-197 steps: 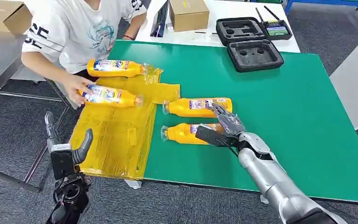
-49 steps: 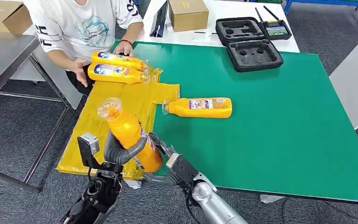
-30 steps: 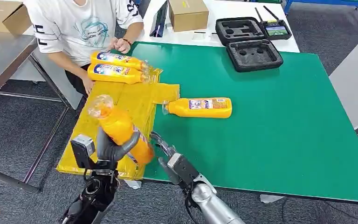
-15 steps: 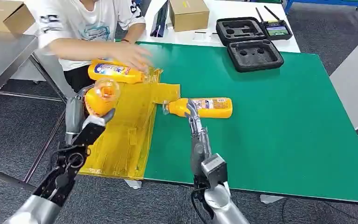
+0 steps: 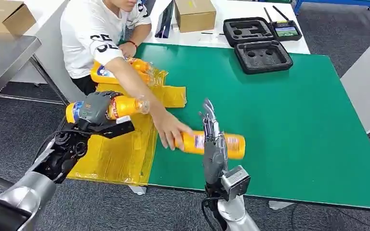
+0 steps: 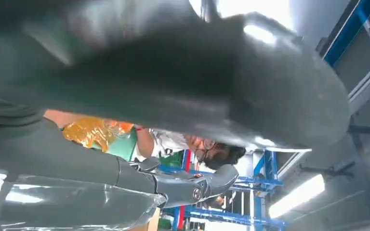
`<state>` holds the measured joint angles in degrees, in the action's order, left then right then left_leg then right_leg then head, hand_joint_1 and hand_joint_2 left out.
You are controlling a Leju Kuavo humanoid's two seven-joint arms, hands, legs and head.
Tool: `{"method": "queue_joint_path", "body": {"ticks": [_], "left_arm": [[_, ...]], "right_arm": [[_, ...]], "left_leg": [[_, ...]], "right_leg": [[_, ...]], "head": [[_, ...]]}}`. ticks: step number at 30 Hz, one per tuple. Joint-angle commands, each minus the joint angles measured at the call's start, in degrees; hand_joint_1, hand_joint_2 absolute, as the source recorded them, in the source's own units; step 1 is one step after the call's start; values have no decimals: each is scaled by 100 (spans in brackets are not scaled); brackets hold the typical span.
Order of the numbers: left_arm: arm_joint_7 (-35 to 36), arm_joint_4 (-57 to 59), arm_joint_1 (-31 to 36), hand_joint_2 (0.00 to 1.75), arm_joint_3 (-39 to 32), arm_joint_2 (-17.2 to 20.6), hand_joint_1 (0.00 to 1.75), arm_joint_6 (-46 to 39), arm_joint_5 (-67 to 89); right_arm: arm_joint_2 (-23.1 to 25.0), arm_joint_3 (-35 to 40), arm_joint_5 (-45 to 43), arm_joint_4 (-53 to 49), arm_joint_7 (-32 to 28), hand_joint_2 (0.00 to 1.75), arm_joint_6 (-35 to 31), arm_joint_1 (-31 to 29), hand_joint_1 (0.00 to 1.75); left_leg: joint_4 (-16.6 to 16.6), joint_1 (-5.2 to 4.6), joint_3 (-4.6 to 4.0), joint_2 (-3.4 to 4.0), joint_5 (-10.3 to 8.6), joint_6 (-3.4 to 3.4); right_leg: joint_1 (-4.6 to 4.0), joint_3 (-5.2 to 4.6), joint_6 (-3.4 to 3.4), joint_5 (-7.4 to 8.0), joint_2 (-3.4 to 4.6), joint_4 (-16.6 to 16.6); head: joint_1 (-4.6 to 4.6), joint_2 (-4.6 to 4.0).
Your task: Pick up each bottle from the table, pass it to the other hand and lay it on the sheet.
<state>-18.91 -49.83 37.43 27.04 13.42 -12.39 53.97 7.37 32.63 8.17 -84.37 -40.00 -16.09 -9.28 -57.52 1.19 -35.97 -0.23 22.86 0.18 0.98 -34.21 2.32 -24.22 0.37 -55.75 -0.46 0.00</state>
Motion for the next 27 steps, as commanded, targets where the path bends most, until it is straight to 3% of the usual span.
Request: {"method": "queue_joint_path", "body": {"ticks": [1, 11, 16, 19, 27], "left_arm": [[-220, 1867, 1499, 175, 1160, -247, 168, 2109, 90], [-157, 2224, 1597, 175, 1371, -367, 175, 2201, 181], [126, 2291, 1340, 175, 1410, -394, 166, 1824, 300], [153, 2288, 1175, 175, 1367, -342, 175, 1759, 276], [345, 2346, 921, 175, 1373, -245, 175, 1608, 439]], "right_arm": [[-136, -62, -51, 241, 0, 0, 182, -114, 0], [-134, -41, -49, 383, 0, 0, 241, -216, 0], [-136, -5, 4, 565, 0, 0, 341, -371, 0], [-144, 48, 53, 643, 0, 0, 394, -433, 0], [-121, 68, 59, 734, 0, 0, 486, -483, 0]], "left_leg": [[-8, 9, 9, -24, 5, 4], [1, 2, 17, -8, 4, 3], [3, 1, 40, 3, 14, 6], [5, 0, 32, 8, 9, 4], [6, -1, 17, 9, 4, 2]], "right_leg": [[-12, 21, -9, -11, -28, -1], [-5, 22, -7, -7, -10, 4], [-5, 43, -11, -13, -2, 6], [-3, 33, -9, -7, 3, 7], [-2, 19, -6, -2, 7, 5]], "head": [[2, 0], [2, 0], [0, 0], [2, 0], [2, 0]]}}
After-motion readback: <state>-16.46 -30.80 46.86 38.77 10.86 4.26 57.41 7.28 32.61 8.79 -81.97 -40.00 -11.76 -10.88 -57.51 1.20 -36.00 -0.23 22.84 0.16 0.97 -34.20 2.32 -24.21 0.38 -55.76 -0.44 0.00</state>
